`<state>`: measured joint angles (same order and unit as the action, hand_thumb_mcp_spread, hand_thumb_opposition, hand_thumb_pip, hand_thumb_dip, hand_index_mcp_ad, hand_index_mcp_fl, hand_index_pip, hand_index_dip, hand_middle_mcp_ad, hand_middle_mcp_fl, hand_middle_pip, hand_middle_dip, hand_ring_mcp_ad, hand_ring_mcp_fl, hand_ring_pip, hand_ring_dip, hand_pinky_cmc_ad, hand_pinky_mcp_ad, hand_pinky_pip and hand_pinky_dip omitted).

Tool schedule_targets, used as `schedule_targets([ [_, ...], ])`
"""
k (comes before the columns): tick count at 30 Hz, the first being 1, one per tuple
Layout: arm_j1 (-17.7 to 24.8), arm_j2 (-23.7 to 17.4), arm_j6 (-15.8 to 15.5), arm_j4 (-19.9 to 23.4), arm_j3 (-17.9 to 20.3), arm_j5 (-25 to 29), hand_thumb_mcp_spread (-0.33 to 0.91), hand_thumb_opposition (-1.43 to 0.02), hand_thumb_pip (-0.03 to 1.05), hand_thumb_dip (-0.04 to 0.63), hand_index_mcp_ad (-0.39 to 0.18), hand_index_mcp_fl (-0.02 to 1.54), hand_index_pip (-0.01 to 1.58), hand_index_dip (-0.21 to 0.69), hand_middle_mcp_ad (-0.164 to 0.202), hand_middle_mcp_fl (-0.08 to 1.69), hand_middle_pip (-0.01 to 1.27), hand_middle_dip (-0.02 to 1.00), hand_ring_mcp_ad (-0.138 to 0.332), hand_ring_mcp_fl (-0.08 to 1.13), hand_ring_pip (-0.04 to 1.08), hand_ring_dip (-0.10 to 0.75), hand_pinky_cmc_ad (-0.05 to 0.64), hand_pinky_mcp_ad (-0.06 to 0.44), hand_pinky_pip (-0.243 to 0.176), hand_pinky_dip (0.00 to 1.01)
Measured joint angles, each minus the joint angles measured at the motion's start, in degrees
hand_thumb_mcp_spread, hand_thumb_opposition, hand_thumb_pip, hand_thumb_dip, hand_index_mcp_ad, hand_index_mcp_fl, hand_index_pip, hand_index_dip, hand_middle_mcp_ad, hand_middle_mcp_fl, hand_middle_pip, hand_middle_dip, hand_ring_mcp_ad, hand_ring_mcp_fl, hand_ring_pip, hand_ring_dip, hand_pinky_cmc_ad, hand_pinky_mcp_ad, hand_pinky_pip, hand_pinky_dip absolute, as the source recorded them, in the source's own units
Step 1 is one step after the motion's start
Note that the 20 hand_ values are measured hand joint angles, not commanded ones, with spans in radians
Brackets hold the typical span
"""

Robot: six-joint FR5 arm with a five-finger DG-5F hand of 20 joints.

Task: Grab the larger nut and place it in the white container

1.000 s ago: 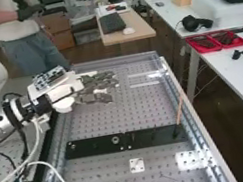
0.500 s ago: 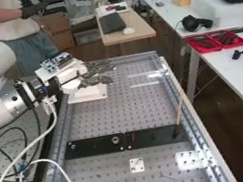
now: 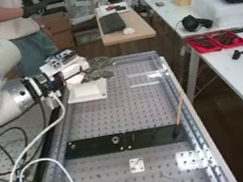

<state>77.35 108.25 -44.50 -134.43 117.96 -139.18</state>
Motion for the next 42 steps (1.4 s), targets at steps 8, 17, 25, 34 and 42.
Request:
schedule_targets([
  [8,1.0,-0.4,0.0,-0.6,0.1,-0.6,0.38,-0.91,0.82,0.26,-0.136,0.06,1.54,0.141,0.058,0.02,0.14,0.23,0.133,0.0,0.09,0.164,0.337,0.278,-0.091,0.47],
  [17,2.9,-0.8,1.6,0.8,1.2,-0.7,0.4,-0.93,0.82,0.267,-0.152,0.06,1.54,0.145,0.059,0.02,0.14,0.23,0.133,0.0,0.09,0.164,0.333,0.278,-0.091,0.47],
  [25,5.9,-0.8,4.3,3.1,2.2,-0.6,0.4,-0.93,0.82,0.267,-0.154,0.06,1.54,0.145,0.056,0.02,0.14,0.23,0.133,0.0,0.09,0.164,0.333,0.278,-0.091,0.47],
  [34,7.8,-0.3,2.6,0.0,1.6,1.5,0.4,-0.93,0.82,0.267,-0.154,0.06,1.54,0.145,0.059,0.02,0.14,0.23,0.133,0.0,0.09,0.164,0.333,0.278,-0.091,0.47],
  [42,8.8,1.8,-1.6,-5.0,0.8,3.7,0.39,-0.93,0.82,0.267,-0.154,0.06,1.54,0.145,0.059,0.02,0.14,0.23,0.133,0.0,0.09,0.164,0.333,0.278,-0.091,0.47],
])
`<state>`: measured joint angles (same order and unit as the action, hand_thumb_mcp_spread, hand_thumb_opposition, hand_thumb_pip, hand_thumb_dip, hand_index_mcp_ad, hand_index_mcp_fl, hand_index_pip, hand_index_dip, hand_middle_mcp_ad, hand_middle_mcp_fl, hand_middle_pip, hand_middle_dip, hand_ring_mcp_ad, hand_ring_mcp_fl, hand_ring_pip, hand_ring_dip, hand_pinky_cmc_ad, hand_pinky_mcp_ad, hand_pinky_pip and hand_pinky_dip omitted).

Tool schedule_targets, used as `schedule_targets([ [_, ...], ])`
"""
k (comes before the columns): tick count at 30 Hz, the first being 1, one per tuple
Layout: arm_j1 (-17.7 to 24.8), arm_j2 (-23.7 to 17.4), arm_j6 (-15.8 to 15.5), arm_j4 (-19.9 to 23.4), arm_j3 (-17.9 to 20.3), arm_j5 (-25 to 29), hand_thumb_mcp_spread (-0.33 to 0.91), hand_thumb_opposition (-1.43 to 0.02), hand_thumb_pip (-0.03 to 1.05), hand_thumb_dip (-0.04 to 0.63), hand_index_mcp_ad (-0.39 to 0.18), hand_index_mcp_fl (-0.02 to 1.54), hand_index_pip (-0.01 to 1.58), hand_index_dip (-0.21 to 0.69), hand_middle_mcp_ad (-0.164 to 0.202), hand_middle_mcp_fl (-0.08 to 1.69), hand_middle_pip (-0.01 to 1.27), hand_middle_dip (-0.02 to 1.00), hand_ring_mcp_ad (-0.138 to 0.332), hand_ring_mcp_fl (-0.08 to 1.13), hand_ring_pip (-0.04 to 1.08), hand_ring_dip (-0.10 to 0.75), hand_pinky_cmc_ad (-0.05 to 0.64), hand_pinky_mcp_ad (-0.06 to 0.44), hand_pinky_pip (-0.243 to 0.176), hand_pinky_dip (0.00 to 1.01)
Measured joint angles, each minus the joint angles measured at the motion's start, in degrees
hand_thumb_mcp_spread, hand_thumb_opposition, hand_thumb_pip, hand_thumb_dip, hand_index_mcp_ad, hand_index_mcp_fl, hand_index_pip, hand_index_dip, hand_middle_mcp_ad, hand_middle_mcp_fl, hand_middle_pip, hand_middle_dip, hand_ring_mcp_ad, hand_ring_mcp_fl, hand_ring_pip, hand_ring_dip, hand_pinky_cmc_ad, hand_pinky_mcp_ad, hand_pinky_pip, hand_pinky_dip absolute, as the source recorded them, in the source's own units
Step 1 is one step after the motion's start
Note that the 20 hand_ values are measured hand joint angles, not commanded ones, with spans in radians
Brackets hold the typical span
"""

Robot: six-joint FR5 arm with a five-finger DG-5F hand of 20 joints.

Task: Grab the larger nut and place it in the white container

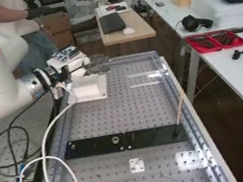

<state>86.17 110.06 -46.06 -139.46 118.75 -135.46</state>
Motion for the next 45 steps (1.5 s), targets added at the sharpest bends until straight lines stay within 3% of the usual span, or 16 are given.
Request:
schedule_targets([
  [10,0.4,1.0,-0.8,-1.3,-0.1,0.8,0.42,-0.94,0.82,0.267,-0.154,0.08,1.54,0.145,0.058,0.02,0.14,0.24,0.133,0.0,0.09,0.164,0.333,0.278,-0.091,0.47],
  [14,0.5,1.0,-2.5,-3.5,-0.7,1.0,0.42,-0.94,0.82,0.265,-0.154,0.05,1.53,0.143,0.058,0.02,0.13,0.24,0.133,0.0,0.09,0.162,0.333,0.278,-0.091,0.47],
  [20,0.2,1.1,-2.4,-4.6,-1.2,0.9,0.38,-0.93,0.82,0.284,-0.171,0.01,1.3,0.106,0.058,0.03,0.12,0.24,0.133,0.0,0.09,0.162,0.333,0.278,-0.091,0.51],
  [28,-0.2,0.2,-1.1,-3.9,-1.0,0.8,0.36,-0.93,0.82,0.284,-0.171,0.01,1.19,0.031,0.058,0.02,0.12,0.24,0.133,0.0,0.09,0.162,0.34,0.278,-0.091,0.55],
  [37,-3.5,-8.5,2.4,-7.6,-3.3,2.5,0.32,-0.9,0.8,0.284,-0.178,0.01,1.12,0.016,0.051,0.03,0.12,0.24,0.131,0.0,0.09,0.162,0.34,0.278,-0.091,0.58],
  [43,-7.8,-15.3,2.1,-17.1,-7.9,8.3,0.32,-0.88,0.8,0.284,-0.171,0.0,1.06,0.01,0.056,0.01,0.12,0.24,0.131,0.0,0.09,0.164,0.342,0.278,-0.089,0.61],
  [45,-8.6,-17.7,1.6,-21.0,-9.3,13.2,0.31,-0.88,0.8,0.284,-0.175,0.0,1.05,0.01,0.056,0.01,0.12,0.25,0.131,0.0,0.09,0.164,0.342,0.278,-0.089,0.62],
])
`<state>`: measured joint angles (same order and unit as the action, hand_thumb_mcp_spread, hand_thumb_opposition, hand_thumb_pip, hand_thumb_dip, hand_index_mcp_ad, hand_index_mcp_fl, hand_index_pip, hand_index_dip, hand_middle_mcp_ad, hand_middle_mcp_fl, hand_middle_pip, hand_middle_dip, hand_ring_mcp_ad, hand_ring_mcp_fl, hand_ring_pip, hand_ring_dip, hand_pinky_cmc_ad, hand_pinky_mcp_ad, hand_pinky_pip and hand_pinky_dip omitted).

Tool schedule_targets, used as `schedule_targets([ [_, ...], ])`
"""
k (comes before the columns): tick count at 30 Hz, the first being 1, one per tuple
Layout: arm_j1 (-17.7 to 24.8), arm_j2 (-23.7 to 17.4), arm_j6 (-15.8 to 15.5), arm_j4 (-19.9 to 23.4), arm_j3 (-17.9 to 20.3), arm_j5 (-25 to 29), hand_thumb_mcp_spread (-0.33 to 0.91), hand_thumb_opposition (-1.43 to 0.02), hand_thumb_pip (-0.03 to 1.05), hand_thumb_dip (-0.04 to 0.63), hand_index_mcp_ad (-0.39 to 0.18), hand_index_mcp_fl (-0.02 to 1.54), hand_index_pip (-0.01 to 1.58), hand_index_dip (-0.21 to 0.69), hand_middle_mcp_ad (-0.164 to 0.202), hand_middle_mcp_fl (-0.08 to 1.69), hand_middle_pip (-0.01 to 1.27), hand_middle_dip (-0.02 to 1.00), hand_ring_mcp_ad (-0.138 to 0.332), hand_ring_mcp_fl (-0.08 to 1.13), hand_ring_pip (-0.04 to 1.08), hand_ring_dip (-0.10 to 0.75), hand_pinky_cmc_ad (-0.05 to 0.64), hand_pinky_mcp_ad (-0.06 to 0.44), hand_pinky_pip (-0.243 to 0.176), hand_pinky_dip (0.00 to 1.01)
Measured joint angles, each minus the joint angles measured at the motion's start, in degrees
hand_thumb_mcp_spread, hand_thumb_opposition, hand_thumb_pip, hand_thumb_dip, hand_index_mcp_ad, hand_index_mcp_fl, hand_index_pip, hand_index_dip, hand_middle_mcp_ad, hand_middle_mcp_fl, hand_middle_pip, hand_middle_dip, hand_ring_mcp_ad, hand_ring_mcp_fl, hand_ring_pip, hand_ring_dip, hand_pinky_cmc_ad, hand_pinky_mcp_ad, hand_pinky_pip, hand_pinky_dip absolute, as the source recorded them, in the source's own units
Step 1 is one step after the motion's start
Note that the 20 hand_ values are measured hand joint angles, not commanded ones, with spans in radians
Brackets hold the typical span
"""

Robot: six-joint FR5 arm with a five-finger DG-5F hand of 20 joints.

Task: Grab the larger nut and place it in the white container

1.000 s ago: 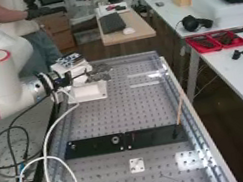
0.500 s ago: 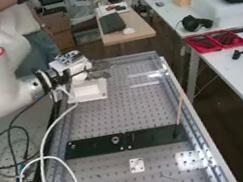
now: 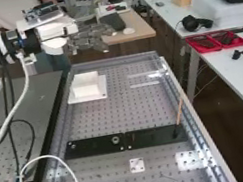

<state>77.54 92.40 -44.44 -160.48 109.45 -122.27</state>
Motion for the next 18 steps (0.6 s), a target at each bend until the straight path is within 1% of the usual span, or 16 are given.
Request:
schedule_targets([
  [1,-0.1,-0.5,-0.1,-0.7,-0.2,1.3,0.31,-0.88,0.8,0.284,-0.171,0.01,1.03,0.01,0.059,0.01,0.12,0.25,0.131,0.0,0.09,0.164,0.342,0.278,-0.089,0.62],
  [3,-0.2,-2.6,-0.5,-3.1,-0.8,7.3,0.32,-0.87,0.8,0.286,-0.173,0.01,1.01,0.01,0.054,0.01,0.12,0.25,0.131,0.0,0.09,0.164,0.342,0.278,-0.089,0.61],
  [4,-0.2,-3.2,-0.7,-3.5,-0.8,9.2,0.31,-0.86,0.79,0.286,-0.169,0.01,1.01,0.01,0.059,0.01,0.12,0.25,0.134,0.0,0.09,0.164,0.342,0.278,-0.089,0.63],
  [5,-0.1,-4.0,-0.7,-4.1,-0.9,11.8,0.3,-0.86,0.78,0.283,-0.169,0.0,1.0,0.009,0.052,0.01,0.12,0.25,0.134,0.0,0.09,0.164,0.342,0.278,-0.089,0.63],
  [6,0.1,-4.9,-0.6,-4.6,-0.8,15.0,0.29,-0.86,0.78,0.283,-0.169,0.0,1.0,0.009,0.059,0.01,0.12,0.25,0.134,0.0,0.09,0.164,0.342,0.279,-0.089,0.63],
  [7,0.3,-5.4,-0.5,-4.8,-0.8,16.8,0.29,-0.87,0.78,0.283,-0.169,0.01,0.98,0.009,0.059,0.01,0.12,0.25,0.134,0.0,0.09,0.164,0.342,0.278,-0.089,0.63],
  [9,1.1,-6.8,-0.1,-5.5,-0.5,22.4,0.29,-0.85,0.77,0.283,-0.166,0.01,0.97,0.009,0.056,0.01,0.12,0.25,0.134,0.0,0.09,0.164,0.342,0.279,-0.089,0.65],
  [10,1.3,-7.1,-0.1,-5.7,-0.4,23.7,0.28,-0.85,0.77,0.279,-0.166,0.0,0.96,0.0,0.059,0.01,0.12,0.25,0.134,0.0,0.09,0.164,0.342,0.278,-0.089,0.65],
  [12,2.6,-8.3,0.0,-6.5,0.1,29.1,0.25,-0.83,0.76,0.267,-0.164,0.01,0.91,-0.03,0.052,0.02,0.12,0.25,0.134,0.0,0.1,0.164,0.342,0.278,-0.089,0.67],
  [13,2.8,-8.5,0.1,-6.7,0.2,30.3,0.26,-0.84,0.75,0.258,-0.169,0.01,0.89,-0.038,0.051,0.02,0.12,0.25,0.134,0.0,0.1,0.162,0.34,0.278,-0.089,0.68],
  [15,3.8,-9.6,0.8,-7.3,0.8,35.0,0.23,-0.84,0.75,0.251,-0.155,0.0,0.8,-0.051,0.058,0.02,0.12,0.25,0.136,0.0,0.1,0.164,0.342,0.279,-0.089,0.68],
  [16,4.0,-9.8,1.0,-7.3,0.9,35.8,0.23,-0.82,0.75,0.244,-0.155,0.01,0.76,-0.058,0.059,0.03,0.12,0.25,0.136,0.0,0.1,0.162,0.342,0.281,-0.089,0.7],
  [18,4.4,-10.3,2.5,-7.5,1.3,38.0,0.21,-0.82,0.75,0.232,-0.154,0.01,0.67,-0.082,0.059,0.06,0.12,0.25,0.136,0.0,0.1,0.162,0.342,0.281,-0.089,0.7],
])
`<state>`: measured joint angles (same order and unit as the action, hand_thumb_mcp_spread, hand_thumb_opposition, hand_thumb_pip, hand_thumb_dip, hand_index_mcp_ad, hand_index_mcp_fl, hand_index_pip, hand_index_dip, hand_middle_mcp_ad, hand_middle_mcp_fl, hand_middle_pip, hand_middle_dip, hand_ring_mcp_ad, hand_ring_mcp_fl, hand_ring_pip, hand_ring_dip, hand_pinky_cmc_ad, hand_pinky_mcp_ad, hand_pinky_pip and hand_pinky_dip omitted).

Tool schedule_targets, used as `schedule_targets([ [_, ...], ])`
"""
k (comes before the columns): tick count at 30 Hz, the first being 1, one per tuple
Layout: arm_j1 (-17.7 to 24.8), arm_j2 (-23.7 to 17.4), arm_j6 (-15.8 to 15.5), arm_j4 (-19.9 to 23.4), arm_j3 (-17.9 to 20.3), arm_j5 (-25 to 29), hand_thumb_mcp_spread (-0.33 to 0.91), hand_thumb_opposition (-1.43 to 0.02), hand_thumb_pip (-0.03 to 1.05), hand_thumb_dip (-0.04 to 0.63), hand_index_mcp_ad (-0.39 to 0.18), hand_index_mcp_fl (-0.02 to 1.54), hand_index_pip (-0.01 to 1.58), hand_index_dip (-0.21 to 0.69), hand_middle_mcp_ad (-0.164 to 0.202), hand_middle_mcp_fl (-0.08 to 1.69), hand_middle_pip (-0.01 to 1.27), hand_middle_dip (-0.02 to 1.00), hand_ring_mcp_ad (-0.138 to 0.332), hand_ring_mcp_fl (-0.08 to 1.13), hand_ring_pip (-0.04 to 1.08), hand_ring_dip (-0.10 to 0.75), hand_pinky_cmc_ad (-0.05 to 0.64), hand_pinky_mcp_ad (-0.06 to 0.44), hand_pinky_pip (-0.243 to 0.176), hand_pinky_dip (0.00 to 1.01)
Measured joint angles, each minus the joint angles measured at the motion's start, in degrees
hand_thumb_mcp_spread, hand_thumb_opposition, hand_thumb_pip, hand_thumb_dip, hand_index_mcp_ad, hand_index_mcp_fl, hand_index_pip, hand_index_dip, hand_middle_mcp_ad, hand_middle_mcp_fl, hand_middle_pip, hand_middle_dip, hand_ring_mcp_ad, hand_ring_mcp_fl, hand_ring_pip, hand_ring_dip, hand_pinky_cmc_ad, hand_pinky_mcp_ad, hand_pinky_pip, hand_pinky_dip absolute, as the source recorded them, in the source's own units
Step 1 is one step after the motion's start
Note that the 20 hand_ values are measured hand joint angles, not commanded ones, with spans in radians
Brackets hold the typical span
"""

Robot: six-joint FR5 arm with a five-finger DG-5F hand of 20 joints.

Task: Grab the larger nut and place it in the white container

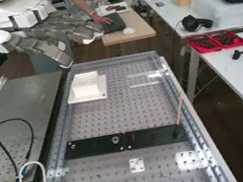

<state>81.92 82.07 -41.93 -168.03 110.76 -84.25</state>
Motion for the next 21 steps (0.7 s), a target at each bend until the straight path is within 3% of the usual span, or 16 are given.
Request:
schedule_targets([
  [6,0.5,0.6,4.3,-0.5,0.5,2.8,0.2,-0.8,0.75,0.216,-0.152,0.0,0.57,-0.101,0.063,0.09,0.12,0.25,0.134,0.0,0.1,0.164,0.342,0.281,-0.089,0.7],
  [21,-0.4,3.5,3.6,-2.0,-2.0,0.4,0.18,-0.8,0.76,0.208,-0.152,0.0,0.52,-0.112,0.068,0.09,0.12,0.25,0.134,0.0,0.1,0.162,0.342,0.281,-0.089,0.7],
])
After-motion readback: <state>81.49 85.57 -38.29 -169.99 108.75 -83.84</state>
